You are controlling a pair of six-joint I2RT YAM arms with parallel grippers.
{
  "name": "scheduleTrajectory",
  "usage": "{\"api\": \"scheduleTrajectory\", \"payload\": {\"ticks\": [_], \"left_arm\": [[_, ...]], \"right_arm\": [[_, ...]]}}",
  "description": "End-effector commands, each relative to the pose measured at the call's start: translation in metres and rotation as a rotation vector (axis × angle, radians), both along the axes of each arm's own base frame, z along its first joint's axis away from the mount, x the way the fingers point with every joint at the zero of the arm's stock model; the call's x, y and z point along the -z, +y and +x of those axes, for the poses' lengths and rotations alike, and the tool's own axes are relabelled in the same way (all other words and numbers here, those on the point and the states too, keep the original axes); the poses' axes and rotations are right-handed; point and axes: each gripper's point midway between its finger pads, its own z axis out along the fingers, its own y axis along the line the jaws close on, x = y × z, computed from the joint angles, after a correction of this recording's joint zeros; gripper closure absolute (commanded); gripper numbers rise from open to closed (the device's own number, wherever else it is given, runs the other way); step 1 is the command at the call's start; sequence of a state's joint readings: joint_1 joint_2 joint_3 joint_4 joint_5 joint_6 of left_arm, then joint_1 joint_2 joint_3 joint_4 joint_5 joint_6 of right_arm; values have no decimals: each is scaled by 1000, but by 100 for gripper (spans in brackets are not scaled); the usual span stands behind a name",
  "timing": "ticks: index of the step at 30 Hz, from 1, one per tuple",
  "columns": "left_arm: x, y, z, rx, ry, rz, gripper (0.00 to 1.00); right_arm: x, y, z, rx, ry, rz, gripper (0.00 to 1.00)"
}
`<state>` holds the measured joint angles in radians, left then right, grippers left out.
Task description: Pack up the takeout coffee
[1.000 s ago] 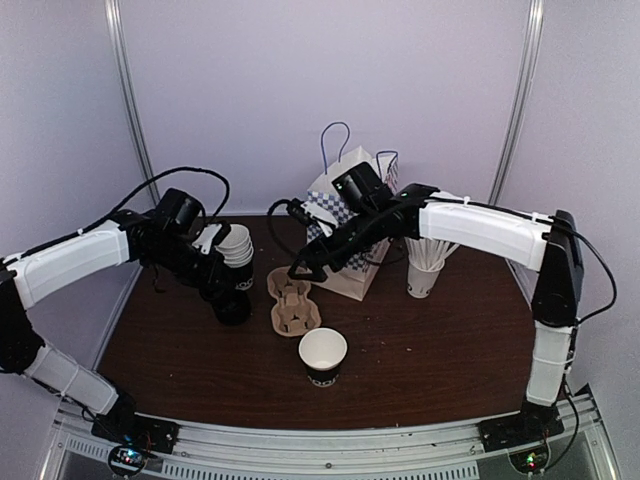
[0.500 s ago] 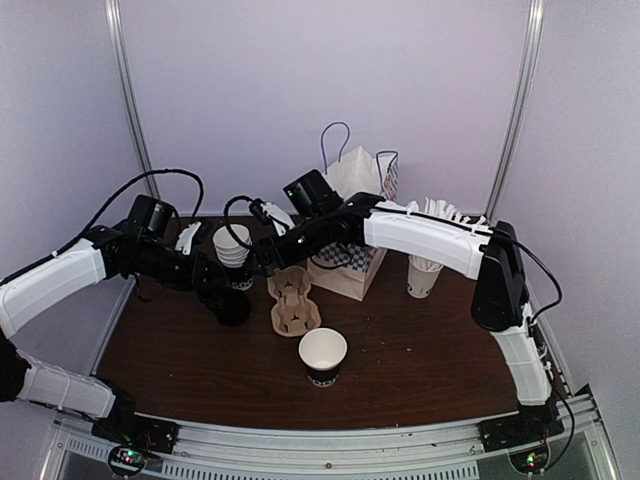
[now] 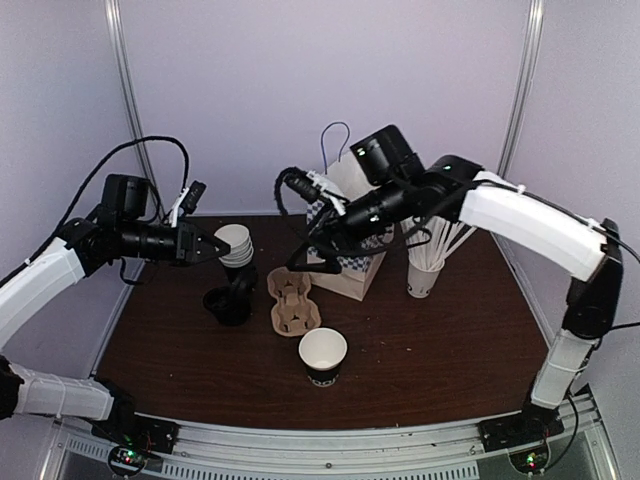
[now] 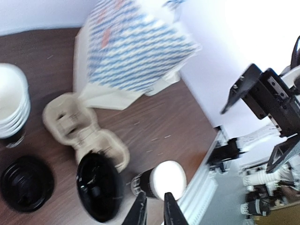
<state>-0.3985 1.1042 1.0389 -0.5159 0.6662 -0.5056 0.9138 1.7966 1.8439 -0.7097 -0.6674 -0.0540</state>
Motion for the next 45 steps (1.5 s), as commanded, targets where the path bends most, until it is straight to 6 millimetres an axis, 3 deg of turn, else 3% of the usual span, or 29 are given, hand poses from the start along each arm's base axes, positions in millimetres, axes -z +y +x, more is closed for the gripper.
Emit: {"api": "scheduleTrajectory", "payload": {"ticks": [1, 4, 7, 12, 18, 24, 28, 30, 36, 45], "left_arm": [[-71, -27, -20, 194, -102, -244, 85], [-87, -38, -29, 252, -137, -271, 87], [-78, -36, -22, 207, -122, -220, 88], [-18, -25, -23, 125, -41, 21, 80], [66, -24, -78, 238, 79, 412, 65], [115, -31, -125, 326, 39, 673, 59], [143, -52, -165, 526, -11, 748, 58], [157, -60, -175, 590, -74, 804, 57], [206, -58, -174, 642, -147, 1039, 56], [231, -53, -168, 658, -202, 1109, 58]], "right_arm": [[-21, -53, -34, -130, -214, -54, 0], [-11, -68, -33, -110, -256, -92, 0], [-5, -72, -37, -112, -252, -90, 0], [4, -80, -49, -160, -244, -104, 0], [23, -95, -57, -185, -246, -158, 0], [30, -115, -55, -162, -260, -188, 0], [29, -125, -45, -112, -255, -185, 0], [27, -126, -42, -100, -246, -173, 0], [29, -128, -42, -96, -232, -171, 1], [37, -129, -42, -95, -220, -178, 1]]}}
